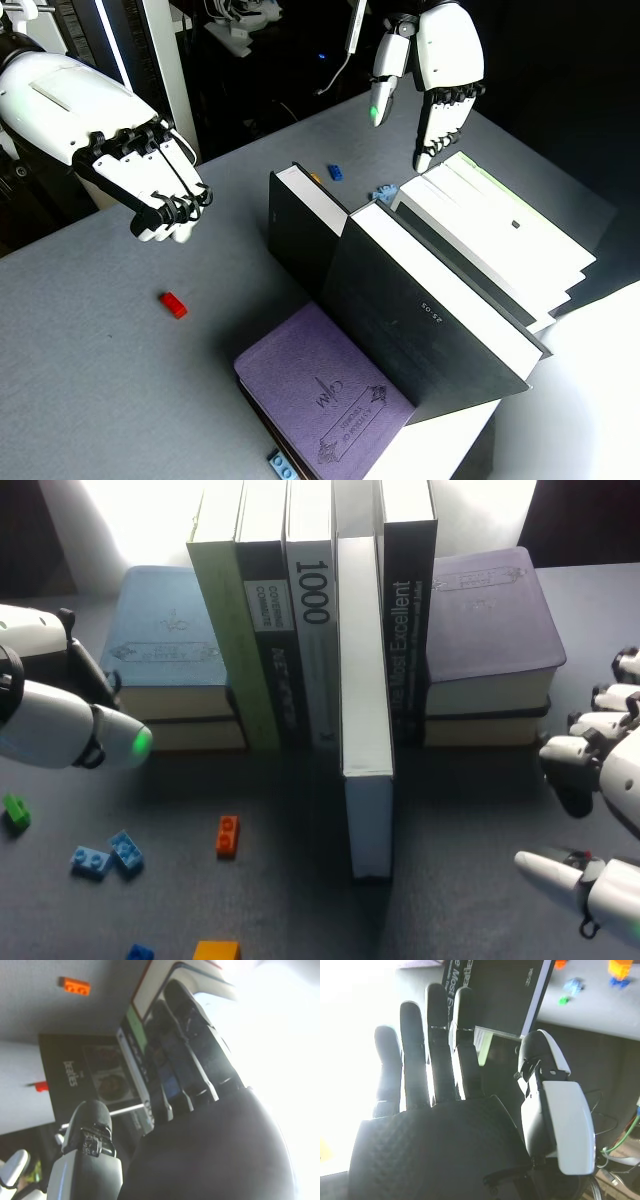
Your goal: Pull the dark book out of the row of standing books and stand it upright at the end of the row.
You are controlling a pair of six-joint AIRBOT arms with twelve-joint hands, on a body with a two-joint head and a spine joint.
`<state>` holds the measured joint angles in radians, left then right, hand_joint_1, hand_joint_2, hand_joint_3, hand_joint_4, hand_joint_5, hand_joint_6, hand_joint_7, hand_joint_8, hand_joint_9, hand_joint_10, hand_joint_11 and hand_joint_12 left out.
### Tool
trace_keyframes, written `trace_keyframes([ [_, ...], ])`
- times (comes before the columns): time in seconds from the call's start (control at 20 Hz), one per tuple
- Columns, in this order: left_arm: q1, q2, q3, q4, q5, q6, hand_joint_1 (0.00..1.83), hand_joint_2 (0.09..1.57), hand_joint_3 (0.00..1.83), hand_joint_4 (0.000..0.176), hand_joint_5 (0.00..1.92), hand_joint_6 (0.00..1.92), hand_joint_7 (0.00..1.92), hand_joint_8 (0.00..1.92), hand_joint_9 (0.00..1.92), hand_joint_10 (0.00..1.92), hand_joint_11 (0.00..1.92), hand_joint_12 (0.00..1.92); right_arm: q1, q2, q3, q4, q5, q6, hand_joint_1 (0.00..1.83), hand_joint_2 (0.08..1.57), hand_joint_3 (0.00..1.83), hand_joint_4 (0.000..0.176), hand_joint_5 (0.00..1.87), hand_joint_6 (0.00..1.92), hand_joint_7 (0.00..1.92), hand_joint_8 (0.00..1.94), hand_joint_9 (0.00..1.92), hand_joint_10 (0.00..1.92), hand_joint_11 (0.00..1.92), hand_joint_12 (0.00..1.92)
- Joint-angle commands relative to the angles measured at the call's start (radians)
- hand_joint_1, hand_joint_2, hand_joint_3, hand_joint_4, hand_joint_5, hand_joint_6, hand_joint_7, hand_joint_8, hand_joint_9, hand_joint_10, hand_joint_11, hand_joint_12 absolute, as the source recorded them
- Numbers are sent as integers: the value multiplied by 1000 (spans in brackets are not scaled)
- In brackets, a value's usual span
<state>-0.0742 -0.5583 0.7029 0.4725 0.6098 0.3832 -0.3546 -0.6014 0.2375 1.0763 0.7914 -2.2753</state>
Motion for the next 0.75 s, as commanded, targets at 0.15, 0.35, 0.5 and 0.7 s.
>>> trace_keyframes([
  [0.15, -15, 7, -1, 30, -60, -5, 458, 1258, 0, 0, 1020, 3, 1154, 34, 1053, 276, 659, 1030, 8, -1, -3, -66, 62, 3, 144, 1274, 2, 0, 668, 1663, 719, 1816, 697, 1921, 526, 1921],
  [0.35, -16, 7, -8, 29, -59, -13, 476, 1254, 1, 0, 1055, 6, 1178, 40, 892, 715, 671, 1069, 8, -7, -2, -66, 62, 5, 133, 1281, 2, 0, 691, 1666, 747, 1807, 721, 1921, 524, 1921],
  [0.5, -14, 8, -9, 29, -59, -17, 332, 1312, 0, 0, 985, 3, 1118, 19, 789, 797, 558, 1150, 8, -12, -2, -66, 62, 9, 141, 1283, 2, 0, 698, 1686, 755, 1829, 723, 1921, 479, 1921],
  [0.7, -11, 8, -9, 29, -55, -18, 352, 1304, 0, 0, 995, 0, 1122, 25, 799, 822, 601, 1137, 8, -15, -2, -66, 62, 9, 138, 1282, 1, 0, 703, 1628, 710, 1801, 675, 1921, 450, 1921],
])
